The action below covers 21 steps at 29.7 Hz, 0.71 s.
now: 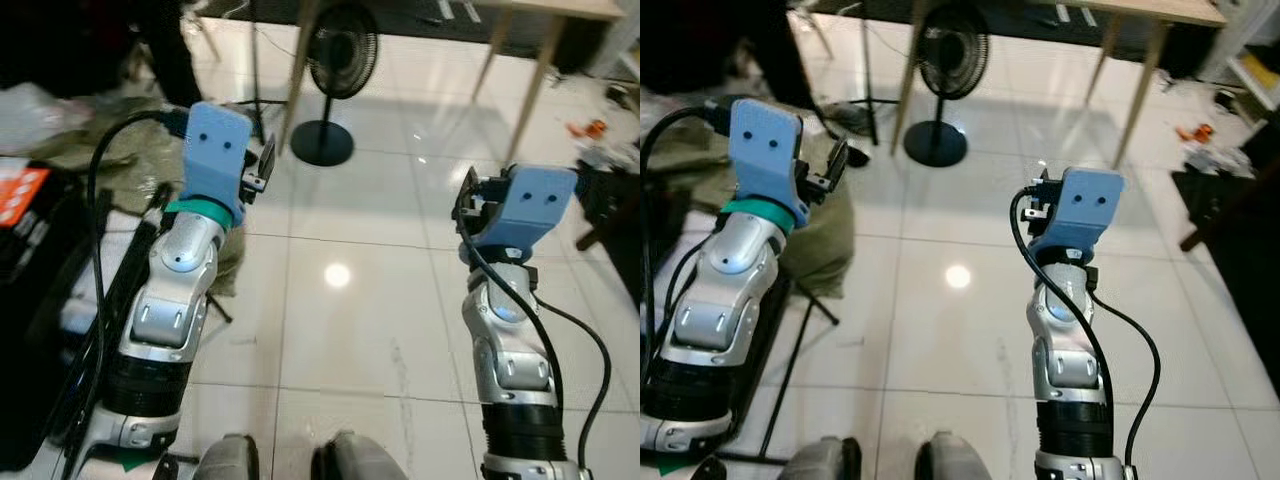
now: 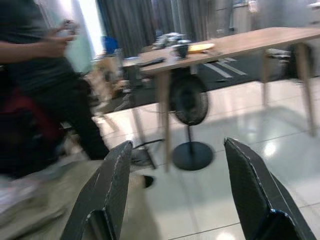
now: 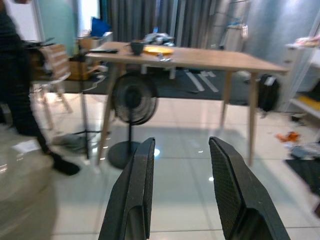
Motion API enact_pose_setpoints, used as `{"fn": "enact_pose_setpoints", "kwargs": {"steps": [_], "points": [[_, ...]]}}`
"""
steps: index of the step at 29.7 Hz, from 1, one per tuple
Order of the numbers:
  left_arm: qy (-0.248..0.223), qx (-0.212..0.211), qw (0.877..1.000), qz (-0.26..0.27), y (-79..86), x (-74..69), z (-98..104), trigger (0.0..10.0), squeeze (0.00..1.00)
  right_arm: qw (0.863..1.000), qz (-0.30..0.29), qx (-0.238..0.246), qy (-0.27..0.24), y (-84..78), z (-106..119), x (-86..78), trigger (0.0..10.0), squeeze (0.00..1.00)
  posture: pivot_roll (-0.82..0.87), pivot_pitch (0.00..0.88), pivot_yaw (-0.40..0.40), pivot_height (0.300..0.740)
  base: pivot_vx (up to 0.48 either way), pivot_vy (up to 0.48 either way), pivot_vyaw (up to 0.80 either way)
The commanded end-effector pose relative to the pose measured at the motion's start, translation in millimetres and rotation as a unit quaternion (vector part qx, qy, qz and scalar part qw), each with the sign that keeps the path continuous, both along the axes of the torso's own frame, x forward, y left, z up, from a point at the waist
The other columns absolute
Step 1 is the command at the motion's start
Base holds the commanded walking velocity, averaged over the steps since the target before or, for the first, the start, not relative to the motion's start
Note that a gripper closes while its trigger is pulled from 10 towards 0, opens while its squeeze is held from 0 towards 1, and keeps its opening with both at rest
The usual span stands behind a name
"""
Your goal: Setting the table
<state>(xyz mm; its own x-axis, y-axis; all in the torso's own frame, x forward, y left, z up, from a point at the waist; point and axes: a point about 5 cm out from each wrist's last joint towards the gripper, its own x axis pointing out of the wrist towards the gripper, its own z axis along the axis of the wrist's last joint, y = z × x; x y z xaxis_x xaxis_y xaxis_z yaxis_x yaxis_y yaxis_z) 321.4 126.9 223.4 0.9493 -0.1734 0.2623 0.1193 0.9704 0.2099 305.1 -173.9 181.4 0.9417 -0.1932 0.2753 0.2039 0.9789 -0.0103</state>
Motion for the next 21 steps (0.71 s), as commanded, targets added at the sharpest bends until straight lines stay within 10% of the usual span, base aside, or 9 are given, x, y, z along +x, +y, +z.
{"fn": "enact_pose_setpoints", "kwargs": {"steps": [1, 14, 21], "points": [[0.009, 0.003, 1.0, -0.01, -6.0, -0.1, -5.2, 10.0, 0.0, 1.0, -0.011, 0.002, 0.003, -5.4, -1.7, -1.5, 10.0, 0.0, -0.03, 0.01, -0.005, 0.74, -0.296, 0.0, 0.0], [0.016, -0.01, 0.999, -0.027, -10.8, 0.4, -4.2, 10.0, 0.0, 1.0, -0.012, 0.006, 0.004, -5.8, -1.9, -0.8, 10.0, 0.0, -0.03, 0.006, -0.002, 0.74, -0.022, 0.0, 0.0], [0.025, -0.02, 0.999, -0.041, -14.0, -0.5, -5.0, 10.0, 0.0, 1.0, -0.012, 0.011, 0.006, -6.1, -2.2, -0.7, 10.0, 0.0, -0.03, 0.004, 0.0, 0.74, 0.0, 0.0, -0.8]]}}
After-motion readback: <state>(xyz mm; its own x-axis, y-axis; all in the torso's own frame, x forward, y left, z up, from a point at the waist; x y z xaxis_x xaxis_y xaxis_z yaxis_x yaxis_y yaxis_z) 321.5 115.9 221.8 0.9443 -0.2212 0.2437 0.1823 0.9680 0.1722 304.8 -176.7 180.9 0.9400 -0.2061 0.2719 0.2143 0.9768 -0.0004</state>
